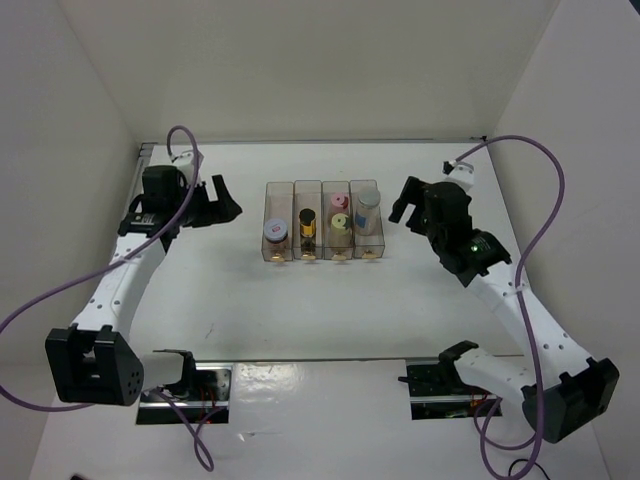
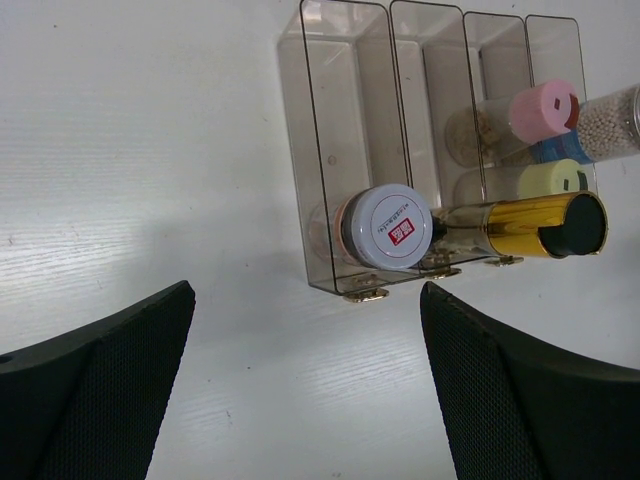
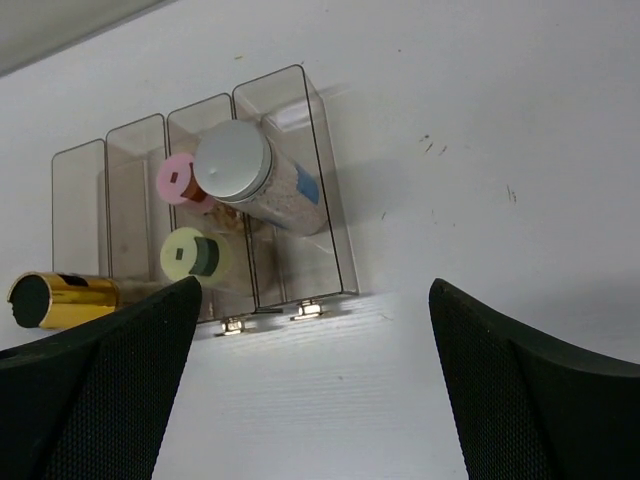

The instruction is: Organize the condiment bottles

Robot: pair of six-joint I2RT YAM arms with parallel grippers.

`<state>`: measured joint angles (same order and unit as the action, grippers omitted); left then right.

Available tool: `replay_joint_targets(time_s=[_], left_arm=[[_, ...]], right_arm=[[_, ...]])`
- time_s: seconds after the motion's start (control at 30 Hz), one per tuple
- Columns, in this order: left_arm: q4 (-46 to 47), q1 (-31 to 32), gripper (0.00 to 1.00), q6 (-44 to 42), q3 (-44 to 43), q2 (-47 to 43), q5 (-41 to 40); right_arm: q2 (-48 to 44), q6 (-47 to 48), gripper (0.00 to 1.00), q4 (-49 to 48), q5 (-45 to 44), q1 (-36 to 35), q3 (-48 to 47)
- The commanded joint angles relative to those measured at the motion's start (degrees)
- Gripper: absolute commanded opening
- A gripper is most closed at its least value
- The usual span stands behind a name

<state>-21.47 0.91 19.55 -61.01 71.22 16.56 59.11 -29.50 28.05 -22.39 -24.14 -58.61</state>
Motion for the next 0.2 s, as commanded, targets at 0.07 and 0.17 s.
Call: replay_joint_targets(time_s=[0.07, 0.17], left_arm=[[2.4, 1.0, 0.99, -0.7, 1.1, -2.4, -2.0], [2.9, 1.6, 0.99, -0.2, 1.6, -2.4, -3.0]], right_arm=[[-6.9, -2.2, 0.99, -2.7, -4.2, -0.4, 1.8], [-8.0, -2.2, 0.99, -3.3, -4.7, -0.4, 2.4]])
